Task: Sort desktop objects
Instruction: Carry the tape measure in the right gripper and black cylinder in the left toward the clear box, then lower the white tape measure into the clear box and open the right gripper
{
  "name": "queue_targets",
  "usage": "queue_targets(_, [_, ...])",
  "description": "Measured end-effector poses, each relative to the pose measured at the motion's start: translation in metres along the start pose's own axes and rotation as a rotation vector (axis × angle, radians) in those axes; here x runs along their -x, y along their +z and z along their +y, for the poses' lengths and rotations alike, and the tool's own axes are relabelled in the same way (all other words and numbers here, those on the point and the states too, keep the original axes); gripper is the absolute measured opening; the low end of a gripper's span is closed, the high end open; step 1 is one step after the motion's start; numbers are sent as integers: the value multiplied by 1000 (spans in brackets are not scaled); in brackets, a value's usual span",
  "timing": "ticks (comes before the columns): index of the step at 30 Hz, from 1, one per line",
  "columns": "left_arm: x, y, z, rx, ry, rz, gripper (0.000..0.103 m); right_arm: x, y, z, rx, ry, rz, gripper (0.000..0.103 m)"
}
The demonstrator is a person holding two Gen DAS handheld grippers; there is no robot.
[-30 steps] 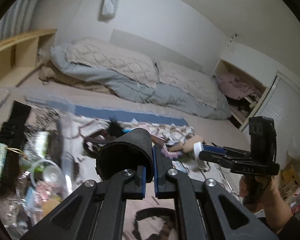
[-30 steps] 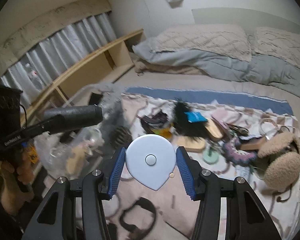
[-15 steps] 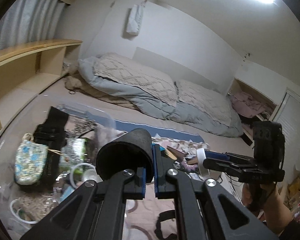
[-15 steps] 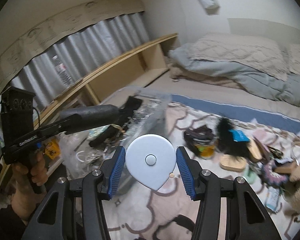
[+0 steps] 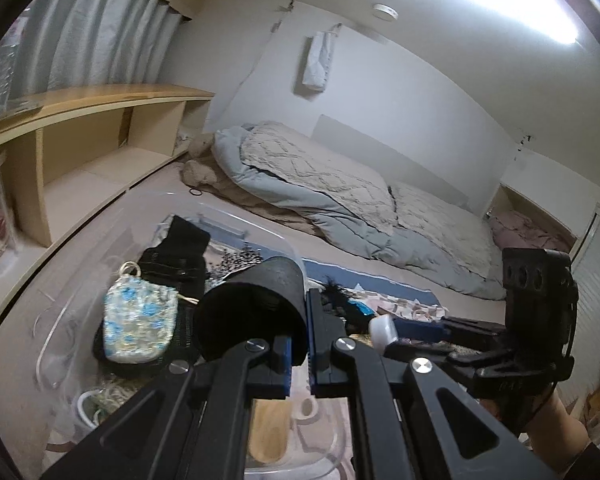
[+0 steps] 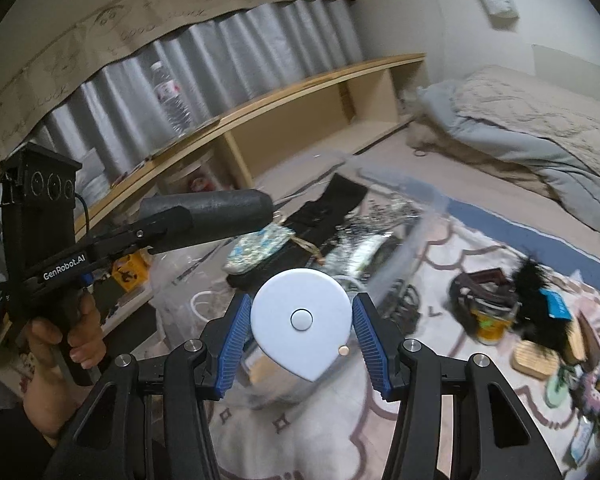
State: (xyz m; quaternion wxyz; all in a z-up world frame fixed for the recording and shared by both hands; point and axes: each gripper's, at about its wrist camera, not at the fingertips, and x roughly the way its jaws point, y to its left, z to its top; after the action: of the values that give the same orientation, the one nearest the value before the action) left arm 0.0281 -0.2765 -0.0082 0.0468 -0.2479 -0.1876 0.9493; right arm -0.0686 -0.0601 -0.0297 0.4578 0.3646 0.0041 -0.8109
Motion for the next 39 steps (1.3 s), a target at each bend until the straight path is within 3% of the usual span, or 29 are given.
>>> queue_targets(13, [13,-1,37,39,43,-16,6,-81,-5,56,73,25,165,53])
queue_targets(21, [16,-6,49,42,53,1,6,-116,-13,55,60,-51,245,53])
queue_targets(22, [15,-7,50,42,54,6,6,-117,-15,55,67,-63,250,57])
queue_targets(23, [14,-7,51,43,54,13,6,-118,-15,55,71,-73,250,74])
queue_targets(25, [11,-9,54,47,49,31,6,-116,-15,54,76,-74,243,90])
queue_targets(33, [-2,-15,56,23,7,170,6,-98,-12,45,39,-54,189,90])
queue_targets(39, [-7,-12,56,-39,33,306,6,-88,-13,34,-10,-30,169,90])
